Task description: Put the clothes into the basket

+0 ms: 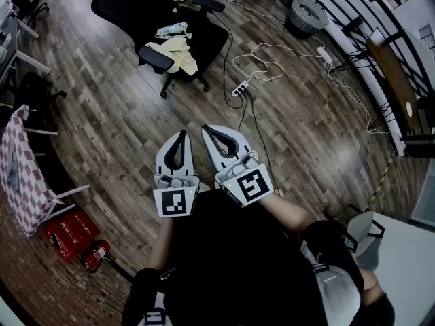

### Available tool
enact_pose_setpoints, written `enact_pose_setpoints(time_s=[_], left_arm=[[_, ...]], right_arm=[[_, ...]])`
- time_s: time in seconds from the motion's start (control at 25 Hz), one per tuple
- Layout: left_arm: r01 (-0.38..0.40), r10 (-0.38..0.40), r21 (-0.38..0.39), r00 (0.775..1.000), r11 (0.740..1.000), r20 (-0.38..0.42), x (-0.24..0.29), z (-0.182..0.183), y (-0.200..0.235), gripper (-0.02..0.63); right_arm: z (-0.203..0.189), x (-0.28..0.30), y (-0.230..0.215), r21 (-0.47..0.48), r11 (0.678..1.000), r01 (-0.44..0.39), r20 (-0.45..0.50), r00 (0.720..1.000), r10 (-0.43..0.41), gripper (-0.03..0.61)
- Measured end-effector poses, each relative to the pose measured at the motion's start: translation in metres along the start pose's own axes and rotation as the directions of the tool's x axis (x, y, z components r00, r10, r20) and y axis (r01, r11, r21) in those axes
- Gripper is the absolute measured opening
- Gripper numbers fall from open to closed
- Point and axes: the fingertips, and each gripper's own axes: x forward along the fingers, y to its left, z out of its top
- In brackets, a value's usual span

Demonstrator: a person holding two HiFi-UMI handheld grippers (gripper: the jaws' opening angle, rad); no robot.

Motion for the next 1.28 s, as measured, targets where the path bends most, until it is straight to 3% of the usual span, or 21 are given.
enact_pose_setpoints(time_s=[0.68,0.96,1.28], left_arm=[[0.003,-0.003,0.009,1.000,1.000,0.002,-0.004,-0.002,-0.017,0.014],[0.008,-0.008,0.021,1.000,1.000,0.006,0.014,-0.003,-0.040,0.014],[-0.042,0.041,0.016,0.999,0.999,0.016,0.043,-0.009,-0.058,0.013]], right_arm=[[-0.020,-0.025,-0.008,0.046,0.999,0.028,-0.018,0.999,-0.027,0.008],[-0.017,-0.038,-0.033,0.042,0.999,0.027,0.001,1.000,-0.028,0.009],[-0.024,-0.044,-0.069,0.029,1.000,0.011,-0.008,1.000,-0.011,0.009]])
